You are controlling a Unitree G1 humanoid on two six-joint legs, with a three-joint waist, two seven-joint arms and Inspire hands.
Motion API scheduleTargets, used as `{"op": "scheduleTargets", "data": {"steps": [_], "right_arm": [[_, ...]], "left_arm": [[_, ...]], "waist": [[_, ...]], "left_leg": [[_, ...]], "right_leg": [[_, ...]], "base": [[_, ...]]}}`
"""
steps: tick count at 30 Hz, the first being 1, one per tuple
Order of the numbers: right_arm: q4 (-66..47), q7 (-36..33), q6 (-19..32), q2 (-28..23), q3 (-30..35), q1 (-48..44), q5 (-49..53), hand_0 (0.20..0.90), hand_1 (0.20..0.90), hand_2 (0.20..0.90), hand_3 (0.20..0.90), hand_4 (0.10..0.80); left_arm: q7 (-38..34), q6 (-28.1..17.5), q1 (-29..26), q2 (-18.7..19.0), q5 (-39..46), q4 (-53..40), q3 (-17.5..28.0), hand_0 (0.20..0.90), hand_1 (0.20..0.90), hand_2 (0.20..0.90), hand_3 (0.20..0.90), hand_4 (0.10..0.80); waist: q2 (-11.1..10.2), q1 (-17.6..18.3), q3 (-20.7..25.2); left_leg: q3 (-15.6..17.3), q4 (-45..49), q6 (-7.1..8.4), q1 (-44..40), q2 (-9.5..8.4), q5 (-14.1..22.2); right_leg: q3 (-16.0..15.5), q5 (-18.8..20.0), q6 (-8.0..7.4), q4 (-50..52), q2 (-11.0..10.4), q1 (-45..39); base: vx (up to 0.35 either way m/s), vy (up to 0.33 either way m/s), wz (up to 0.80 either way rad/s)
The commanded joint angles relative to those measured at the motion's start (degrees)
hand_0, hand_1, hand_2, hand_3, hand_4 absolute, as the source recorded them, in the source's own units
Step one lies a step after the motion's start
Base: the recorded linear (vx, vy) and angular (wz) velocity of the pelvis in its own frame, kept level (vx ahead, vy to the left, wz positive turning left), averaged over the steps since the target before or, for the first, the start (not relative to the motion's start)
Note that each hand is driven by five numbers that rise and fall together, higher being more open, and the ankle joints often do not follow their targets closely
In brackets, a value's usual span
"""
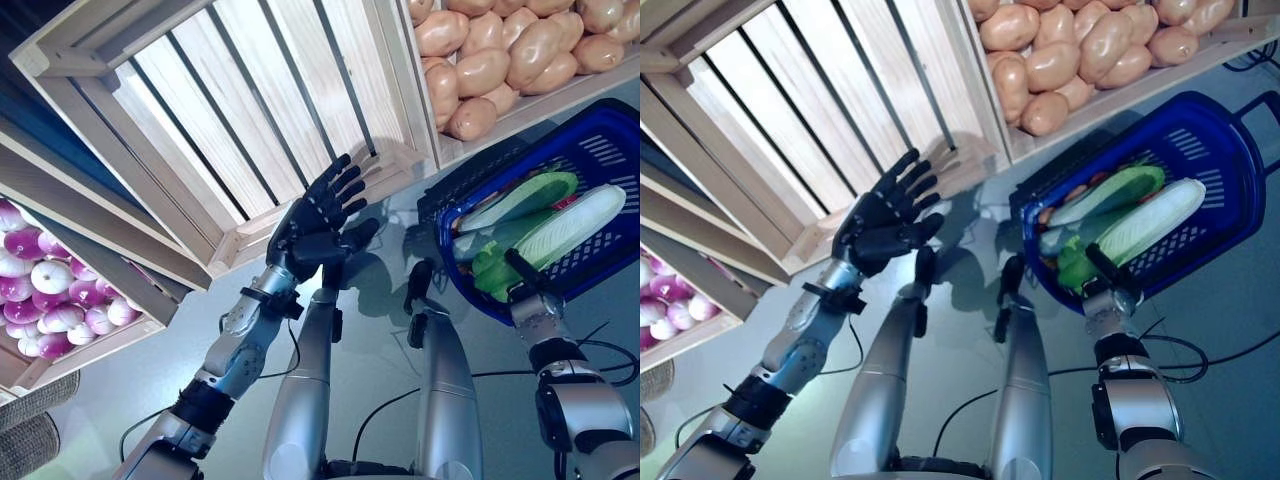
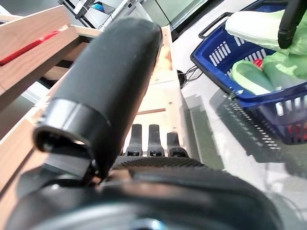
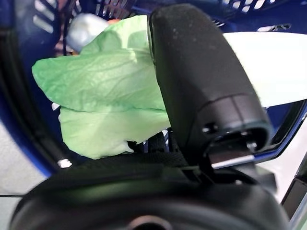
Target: Put vegetables into the basket
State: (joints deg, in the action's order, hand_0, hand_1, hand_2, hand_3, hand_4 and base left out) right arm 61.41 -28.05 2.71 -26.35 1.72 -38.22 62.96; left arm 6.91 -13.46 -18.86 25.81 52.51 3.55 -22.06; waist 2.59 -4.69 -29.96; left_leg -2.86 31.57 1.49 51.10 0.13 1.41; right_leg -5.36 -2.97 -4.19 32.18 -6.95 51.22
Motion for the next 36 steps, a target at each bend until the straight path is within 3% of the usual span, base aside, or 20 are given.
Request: {"op": "scheduleTargets", "data": {"steps": [1,3,4,5,9,11,21,29,36], "right_arm": [[-1.26,0.09,-0.26,-5.35,0.86,3.43,-2.11,0.3,0.3,0.3,0.3,0.4],[-1.34,0.71,-1.03,-5.41,0.69,3.45,-1.81,0.3,0.3,0.3,0.3,0.4],[-1.22,0.85,-1.36,-5.34,0.64,3.63,-1.81,0.804,0.804,0.804,0.804,0.736],[-0.98,0.87,-1.23,-5.15,0.62,3.86,-1.59,0.9,0.9,0.9,0.9,0.8],[-0.41,4.18,4.69,-5.01,0.48,3.12,0.21,0.9,0.9,0.9,0.9,0.8],[-2.85,2.59,6.85,-4.47,0.24,3.59,-1.18,0.9,0.9,0.9,0.9,0.8],[-3.3,-10.12,8.07,-4.89,1.1,2.09,-9.85,0.9,0.9,0.9,0.9,0.8],[-4.31,-10.37,11.37,-4.46,0.39,2.13,-11.97,0.9,0.9,0.9,0.9,0.8],[-14.46,-7.82,16.29,-1.81,-1.16,5.54,-12.63,0.9,0.9,0.9,0.9,0.8]], "left_arm": [[2.65,-5.24,-0.28,0.77,-1.66,-8.68,0.33,0.9,0.9,0.9,0.9,0.8],[2.75,-5.16,-0.17,1.23,-1.22,-8.96,0.2,0.9,0.9,0.9,0.9,0.8],[3.09,-5.06,-0.02,1.6,-1.05,-9.03,0.31,0.9,0.9,0.9,0.9,0.8],[2.91,-4.63,0.04,1.82,-1.26,-9.35,0.4,0.9,0.9,0.9,0.9,0.8],[2.9,-5.19,-0.27,1.89,-1.06,-9.28,0.16,0.9,0.9,0.9,0.9,0.8],[2.6,-5.69,0.29,1.75,-2.04,-9.12,-0.08,0.9,0.9,0.9,0.9,0.8],[3.56,-5.08,-0.62,2.24,0.09,-7.32,-0.56,0.9,0.9,0.9,0.9,0.8],[5.06,-4.49,-0.43,2.32,1.17,-7.91,-0.15,0.9,0.9,0.9,0.9,0.8],[5.21,-5.1,1.04,1.37,-1.63,-7.71,1.6,0.9,0.9,0.9,0.9,0.8]], "waist": [[0.37,-0.89,0.17],[0.2,-0.87,0.17],[-0.11,-0.85,0.17],[-0.35,-0.85,0.17],[-0.87,-0.95,0.17],[-0.8,-0.72,0.17],[-0.54,-0.8,0.17],[-0.4,-0.85,0.17],[-1.19,-0.19,0.17]], "left_leg": [[1.03,0.09,-2.41,1.29,-3.25,0.16],[0.9,-0.31,-2.45,1.19,-3.23,0.08],[0.82,-1.14,-2.44,0.8,-3.15,-0.14],[0.73,-1.75,-2.36,0.48,-3.05,-0.38],[0.55,-3.16,-2.65,-0.35,-2.93,-0.78],[0.34,-3.39,-2.4,-0.78,-2.96,-0.8],[0.78,-5.31,-2.23,-3.53,-2.95,-0.81],[1.67,-8.37,-1.81,-9.25,-2.75,-1.44],[2.99,-14.05,-0.91,-18.97,-1.96,-3.15]], "right_leg": [[-1.83,4.63,2.58,-1.9,2.79,-2.19],[-1.85,4.94,2.55,-2.74,2.85,-2.39],[-1.9,5.34,2.52,-3.92,2.96,-2.81],[-1.83,5.61,2.52,-4.53,3.21,-3.18],[-1.9,5.91,2.34,-5.99,3.77,-4.37],[-1.82,5.83,2.48,-6.05,3.87,-4.74],[-2.8,5.07,2.55,-7.36,3.38,-7.37],[-3.66,4.76,2.8,-10.17,3.47,-13.34],[-3.66,5.07,2.86,-15.43,3.38,-23.08]], "base": [[0.038,-0.037,0.02],[0.026,-0.04,0.01],[0.035,-0.068,0.02],[0.058,-0.091,0.03],[0.053,-0.04,0.11],[0.016,0.004,0.02],[0.018,-0.013,0.02],[0.004,0.002,0.0],[0.039,0.048,-0.01]]}}
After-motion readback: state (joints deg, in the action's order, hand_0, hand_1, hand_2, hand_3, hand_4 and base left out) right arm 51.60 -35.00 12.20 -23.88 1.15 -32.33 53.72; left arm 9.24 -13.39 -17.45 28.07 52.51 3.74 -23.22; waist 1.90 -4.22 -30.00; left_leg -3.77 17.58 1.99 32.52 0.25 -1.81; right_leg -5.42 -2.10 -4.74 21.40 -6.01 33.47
